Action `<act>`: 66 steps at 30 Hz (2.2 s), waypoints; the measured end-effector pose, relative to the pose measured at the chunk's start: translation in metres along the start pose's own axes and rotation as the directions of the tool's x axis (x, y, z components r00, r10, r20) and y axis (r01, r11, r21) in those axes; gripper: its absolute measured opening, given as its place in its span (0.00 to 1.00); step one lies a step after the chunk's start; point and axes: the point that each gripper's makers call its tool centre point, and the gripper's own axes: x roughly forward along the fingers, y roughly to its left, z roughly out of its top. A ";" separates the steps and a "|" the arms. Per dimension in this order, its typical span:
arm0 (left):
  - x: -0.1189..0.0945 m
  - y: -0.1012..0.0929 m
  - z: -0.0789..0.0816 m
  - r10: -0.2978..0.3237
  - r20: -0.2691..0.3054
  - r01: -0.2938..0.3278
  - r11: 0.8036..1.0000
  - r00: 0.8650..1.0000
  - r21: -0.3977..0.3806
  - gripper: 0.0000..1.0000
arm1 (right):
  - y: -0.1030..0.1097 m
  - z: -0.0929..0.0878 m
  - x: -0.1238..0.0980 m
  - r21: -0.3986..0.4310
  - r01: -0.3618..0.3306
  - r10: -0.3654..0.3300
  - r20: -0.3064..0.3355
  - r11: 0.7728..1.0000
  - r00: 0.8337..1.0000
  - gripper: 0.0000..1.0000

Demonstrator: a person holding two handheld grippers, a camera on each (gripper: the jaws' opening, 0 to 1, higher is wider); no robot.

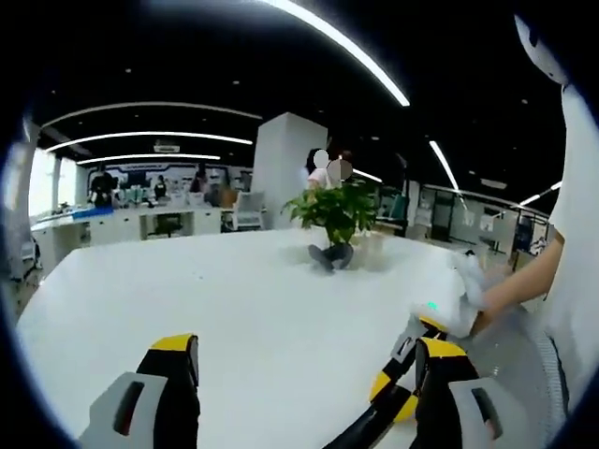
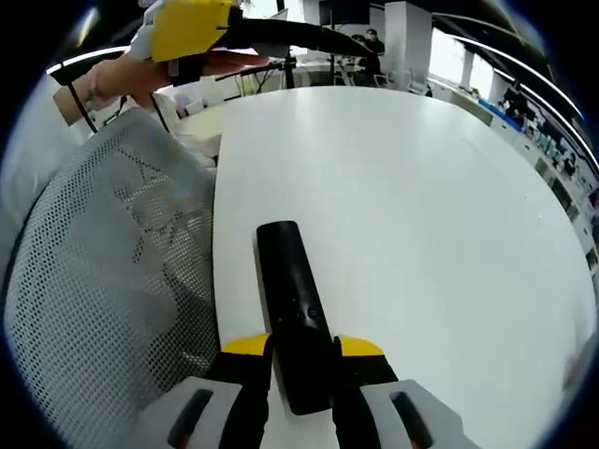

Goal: Press the specified remote control buttons in sequence, fully releasing each button before pressing the next.

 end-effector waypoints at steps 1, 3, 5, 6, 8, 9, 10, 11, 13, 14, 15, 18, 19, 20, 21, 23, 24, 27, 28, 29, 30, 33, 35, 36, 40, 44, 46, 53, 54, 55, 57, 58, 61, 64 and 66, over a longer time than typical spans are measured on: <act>-0.001 0.001 0.001 0.005 0.005 -0.005 1.000 1.000 -0.001 1.00 | -0.001 0.001 0.000 0.001 0.002 -0.002 -0.001 1.000 1.000 0.23; -0.002 0.003 0.001 0.013 0.010 -0.013 1.000 1.000 -0.001 1.00 | -0.003 0.002 -0.001 -0.001 0.007 -0.007 -0.003 1.000 1.000 0.22; -0.002 0.005 0.001 0.026 0.016 -0.025 1.000 1.000 -0.001 1.00 | -0.005 0.002 -0.001 0.002 0.010 -0.010 -0.003 1.000 1.000 0.22; -0.003 0.006 0.001 0.028 0.018 -0.028 1.000 0.999 -0.005 1.00 | -0.007 0.003 -0.001 0.004 0.012 -0.012 -0.003 1.000 1.000 0.22; -0.003 0.006 0.001 0.029 0.023 -0.029 0.999 0.999 -0.021 1.00 | -0.010 0.004 -0.001 0.005 0.014 -0.014 -0.004 1.000 1.000 0.22; -0.003 0.006 0.002 0.031 0.030 -0.030 0.999 0.999 -0.027 1.00 | -0.012 0.004 -0.001 0.005 0.016 -0.016 -0.005 1.000 1.000 0.22; -0.003 0.006 0.003 0.033 0.032 -0.032 0.999 0.999 -0.031 1.00 | -0.014 0.005 -0.002 0.004 0.016 -0.016 -0.006 1.000 1.000 0.22; -0.003 0.006 0.003 0.034 0.035 -0.033 0.999 0.999 -0.036 1.00 | -0.015 0.006 -0.002 0.004 0.018 -0.018 -0.008 1.000 1.000 0.22; -0.003 0.007 0.005 0.038 0.043 -0.036 0.999 0.998 -0.039 1.00 | -0.019 0.007 -0.002 0.002 0.020 -0.020 -0.011 1.000 1.000 0.22; -0.003 0.007 0.006 0.038 0.048 -0.036 0.998 0.998 -0.043 1.00 | -0.022 0.007 -0.002 0.000 0.022 -0.022 -0.013 1.000 1.000 0.22; -0.003 0.007 0.007 0.038 0.053 -0.036 0.998 0.998 -0.048 1.00 | -0.024 0.008 -0.002 -0.003 0.024 -0.024 -0.016 1.000 1.000 0.22; -0.005 0.010 0.006 0.042 0.054 -0.039 0.998 0.998 -0.049 1.00 | -0.031 0.009 -0.002 -0.005 0.027 -0.027 -0.022 1.000 0.999 0.22; -0.005 0.011 0.006 0.043 0.054 -0.041 0.998 0.998 -0.047 1.00 | -0.034 0.010 -0.002 -0.004 0.028 -0.028 -0.023 1.000 0.999 0.22; -0.005 0.012 0.005 0.045 0.054 -0.043 0.998 0.998 -0.047 1.00 | -0.036 0.010 -0.002 -0.003 0.029 -0.029 -0.023 1.000 0.999 0.22; -0.006 0.014 0.005 0.047 0.057 -0.044 0.998 0.997 -0.048 1.00 | -0.039 0.011 -0.002 0.004 0.030 -0.030 -0.022 1.000 0.999 0.22; -0.007 0.015 0.004 0.049 0.059 -0.045 0.997 0.997 -0.056 1.00 | -0.043 0.012 -0.002 0.007 0.032 -0.031 -0.023 0.999 0.999 0.22; -0.007 0.016 0.004 0.049 0.064 -0.045 0.997 0.997 -0.064 1.00 | -0.047 0.012 -0.002 0.006 0.037 -0.037 -0.025 0.999 0.999 0.22; -0.008 0.017 0.003 0.052 0.069 -0.047 0.996 0.996 -0.071 1.00 | -0.054 0.013 -0.001 0.007 0.039 -0.039 -0.030 0.999 0.999 0.22; -0.008 0.018 0.003 0.054 0.067 -0.049 0.996 0.996 -0.068 1.00 | -0.057 0.014 -0.001 0.006 0.042 -0.042 -0.032 0.999 0.999 0.22; -0.008 0.019 0.002 0.055 0.065 -0.051 0.996 0.996 -0.066 1.00 | -0.059 0.014 -0.001 0.007 0.042 -0.042 -0.033 0.999 0.999 0.22; -0.009 0.019 0.002 0.058 0.065 -0.054 0.996 0.996 -0.064 1.00 | -0.062 0.014 -0.001 0.007 0.043 -0.043 -0.035 0.999 0.998 0.22; -0.010 0.021 0.003 0.061 0.069 -0.057 0.996 0.996 -0.062 1.00 | -0.068 0.015 -0.001 0.002 0.047 -0.047 -0.041 0.999 0.998 0.22; -0.010 0.021 0.004 0.065 0.069 -0.061 0.996 0.995 -0.063 1.00 | -0.072 0.015 -0.001 -0.002 0.049 -0.049 -0.045 0.999 0.998 0.22; -0.010 0.021 0.004 0.065 0.070 -0.061 0.996 0.995 -0.061 1.00 | -0.074 0.015 -0.001 -0.004 0.048 -0.048 -0.047 0.999 0.998 0.22; -0.010 0.020 0.005 0.065 0.068 -0.061 0.996 0.996 -0.060 1.00 | -0.084 0.017 -0.001 -0.008 0.051 -0.052 -0.054 0.999 0.997 0.22; -0.010 0.020 0.004 0.064 0.062 -0.060 0.997 0.996 -0.056 1.00 | -0.091 0.017 -0.001 -0.001 0.053 -0.052 -0.053 0.999 0.997 0.22; -0.010 0.018 0.004 0.062 0.060 -0.059 0.997 0.996 -0.056 1.00 | -0.095 0.017 -0.001 -0.003 0.054 -0.054 -0.061 0.999 0.997 0.22; -0.011 0.017 0.003 0.062 0.054 -0.059 0.997 0.997 -0.057 1.00 | -0.111 0.015 -0.001 -0.002 0.058 -0.058 -0.077 0.998 0.995 0.21; -0.011 0.017 0.003 0.062 0.053 -0.059 0.997 0.997 -0.057 1.00 | -0.114 0.015 -0.001 -0.002 0.061 -0.061 -0.079 0.998 0.995 0.21; -0.012 0.018 0.002 0.063 0.052 -0.060 0.997 0.997 -0.056 1.00 | -0.115 0.016 -0.001 -0.003 0.061 -0.061 -0.080 0.998 0.995 0.21; -0.012 0.018 0.002 0.063 0.049 -0.060 0.997 0.997 -0.057 1.00 | -0.118 0.016 -0.001 -0.005 0.063 -0.063 -0.083 0.998 0.995 0.21; -0.012 0.018 0.002 0.063 0.048 -0.060 0.997 0.997 -0.057 1.00 | -0.119 0.016 -0.002 -0.009 0.064 -0.065 -0.086 0.998 0.994 0.21; -0.013 0.019 0.001 0.064 0.047 -0.062 0.996 0.997 -0.058 1.00 | -0.123 0.017 -0.001 -0.024 0.063 -0.066 -0.097 0.998 0.993 0.21; -0.013 0.020 0.001 0.064 0.045 -0.061 0.996 0.997 -0.059 1.00 | -0.128 0.018 -0.001 -0.032 0.064 -0.067 -0.105 0.997 0.992 0.21; -0.013 0.020 0.001 0.064 0.043 -0.061 0.997 0.997 -0.056 1.00 | -0.133 0.019 -0.001 -0.046 0.065 -0.070 -0.116 0.997 0.991 0.21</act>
